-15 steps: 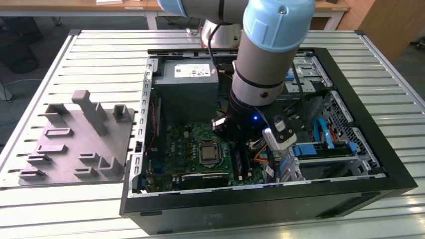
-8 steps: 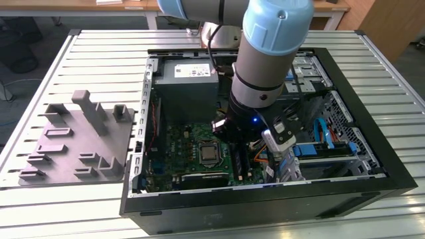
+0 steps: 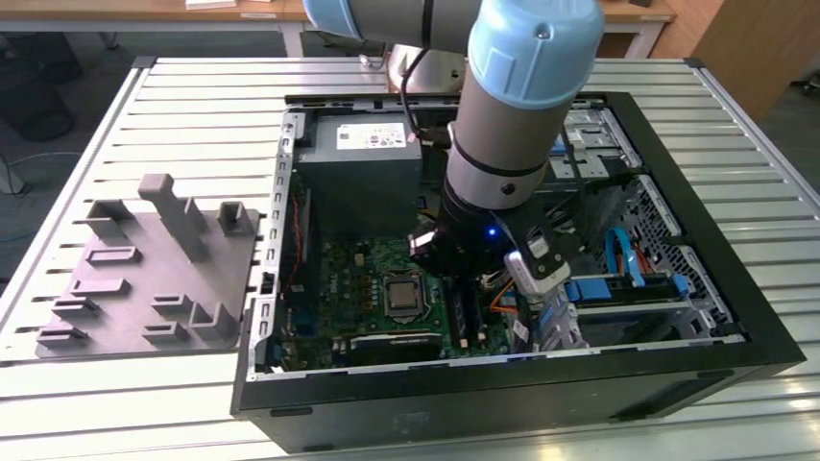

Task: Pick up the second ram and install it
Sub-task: 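Insert the second ram into the second slot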

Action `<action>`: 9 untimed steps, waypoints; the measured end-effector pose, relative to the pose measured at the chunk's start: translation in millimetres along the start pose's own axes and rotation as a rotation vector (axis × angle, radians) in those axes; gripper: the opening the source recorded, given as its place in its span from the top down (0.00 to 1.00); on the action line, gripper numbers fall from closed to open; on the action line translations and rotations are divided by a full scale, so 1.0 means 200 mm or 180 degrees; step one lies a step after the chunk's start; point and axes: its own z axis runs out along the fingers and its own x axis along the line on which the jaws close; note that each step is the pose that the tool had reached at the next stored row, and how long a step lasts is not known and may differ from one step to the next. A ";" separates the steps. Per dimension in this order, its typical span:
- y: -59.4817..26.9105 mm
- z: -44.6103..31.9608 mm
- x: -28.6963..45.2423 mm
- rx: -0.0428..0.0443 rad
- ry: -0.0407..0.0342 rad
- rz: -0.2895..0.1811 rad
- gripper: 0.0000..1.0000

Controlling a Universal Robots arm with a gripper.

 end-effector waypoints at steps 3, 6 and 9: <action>0.000 0.001 0.000 -0.0001 0.0000 0.0000 0.85; 0.000 0.000 0.000 0.0002 0.0001 0.0000 0.79; 0.000 -0.054 0.002 0.0003 0.0001 0.0000 0.79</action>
